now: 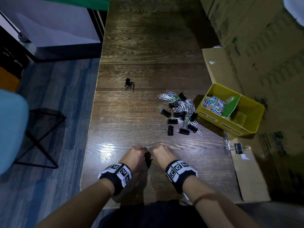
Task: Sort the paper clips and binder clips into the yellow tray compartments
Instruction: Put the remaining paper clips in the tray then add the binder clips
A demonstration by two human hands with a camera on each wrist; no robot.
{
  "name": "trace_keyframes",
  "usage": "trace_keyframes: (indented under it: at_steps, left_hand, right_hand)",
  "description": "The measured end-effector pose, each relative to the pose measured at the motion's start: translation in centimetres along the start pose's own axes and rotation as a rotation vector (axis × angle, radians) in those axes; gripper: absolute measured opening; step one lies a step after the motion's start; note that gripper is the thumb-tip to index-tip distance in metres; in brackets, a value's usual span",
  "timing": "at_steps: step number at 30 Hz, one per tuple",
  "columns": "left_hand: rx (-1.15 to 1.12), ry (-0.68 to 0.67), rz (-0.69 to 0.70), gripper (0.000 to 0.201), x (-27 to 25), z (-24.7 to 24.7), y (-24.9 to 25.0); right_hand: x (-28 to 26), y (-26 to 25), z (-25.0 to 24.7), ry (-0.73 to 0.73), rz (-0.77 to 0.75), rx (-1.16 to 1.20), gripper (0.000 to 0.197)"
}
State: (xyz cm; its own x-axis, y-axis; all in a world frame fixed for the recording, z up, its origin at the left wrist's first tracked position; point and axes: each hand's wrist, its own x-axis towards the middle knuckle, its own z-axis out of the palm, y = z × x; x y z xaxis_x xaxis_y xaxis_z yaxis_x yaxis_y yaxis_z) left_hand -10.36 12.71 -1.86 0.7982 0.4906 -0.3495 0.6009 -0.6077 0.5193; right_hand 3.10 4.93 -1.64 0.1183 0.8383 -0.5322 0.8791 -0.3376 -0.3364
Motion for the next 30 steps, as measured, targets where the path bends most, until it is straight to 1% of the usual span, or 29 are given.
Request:
trace_keyframes:
  at_steps: [3, 5, 7, 8, 10, 12, 14, 16, 18, 20, 22, 24, 25, 26, 28, 29, 30]
  left_hand:
    - [0.025, -0.030, 0.071, 0.020, 0.2, -0.5, -0.7]
    - [0.024, -0.042, 0.072, 0.017, 0.5, -0.6, -1.0]
    - [0.001, -0.018, 0.084, 0.024, 0.8, -0.6, -1.2]
    - [-0.008, 0.001, 0.091, 0.026, 1.0, -0.6, -1.3]
    - [-0.036, 0.020, 0.060, 0.025, 1.2, -1.0, -1.2]
    - [-0.098, 0.036, 0.006, 0.028, 1.5, -1.3, -1.5]
    - [-0.148, 0.035, -0.056, 0.023, 2.0, -1.4, -1.9]
    - [-0.278, 0.040, -0.169, 0.014, 2.4, -1.4, -2.3]
    - [-0.498, 0.060, -0.306, 0.009, 3.0, -1.8, -2.5]
    - [-0.708, 0.075, -0.417, 0.013, 3.3, -2.5, -2.4]
    - [-0.923, 0.090, -0.464, 0.016, 3.7, -3.5, -2.0]
    - [-1.068, 0.097, -0.470, 0.010, 4.4, -5.0, -1.1]
    - [-1.116, 0.083, -0.457, 0.007, 4.8, -5.9, -0.3]
    - [-1.146, 0.057, -0.440, 0.006, 5.3, -6.8, 0.7]
    - [-1.209, 0.005, -0.395, 0.011, 6.6, -8.8, 3.1]
    - [-1.247, -0.018, -0.363, 0.015, 7.4, -9.7, 4.5]
    - [-1.275, -0.038, -0.320, 0.018, 8.3, -10.7, 6.1]
  right_hand:
    - [-0.1, 0.3, 0.0, -0.003, 0.048, 0.097, 0.020]
    - [0.0, 0.5, 0.1, 0.012, 0.049, 0.113, 0.023]
    - [0.3, 0.8, 0.6, 0.006, 0.027, 0.086, 0.027]
    - [0.4, 0.9, 0.8, 0.000, -0.009, 0.044, 0.027]
    - [0.7, 1.4, 1.0, 0.003, -0.051, 0.031, 0.023]
    - [0.9, 2.0, 0.8, 0.016, -0.028, 0.119, 0.024]
    - [0.9, 2.5, 0.4, 0.055, -0.020, 0.230, 0.027]
    - [0.8, 3.0, -0.2, 0.118, -0.033, 0.313, 0.027]
    - [0.5, 3.4, -0.9, 0.206, -0.043, 0.397, 0.027]
    - [0.3, 4.1, -1.5, 0.278, -0.022, 0.512, 0.024]
    - [0.1, 4.5, -2.2, 0.325, 0.006, 0.667, 0.019]
    - [-0.3, 5.1, -3.1, 0.373, 0.053, 0.908, 0.004]
    - [-0.6, 5.4, -3.7, 0.406, 0.069, 1.038, 0.005]
    - [-1.1, 5.7, -4.4, 0.443, 0.088, 1.143, 0.014]
    - [-2.2, 6.3, -6.2, 0.545, 0.100, 1.308, 0.023]
    - [-2.8, 6.7, -7.4, 0.605, 0.087, 1.371, 0.023]
    - [-3.6, 7.1, -8.7, 0.666, 0.078, 1.414, 0.019]
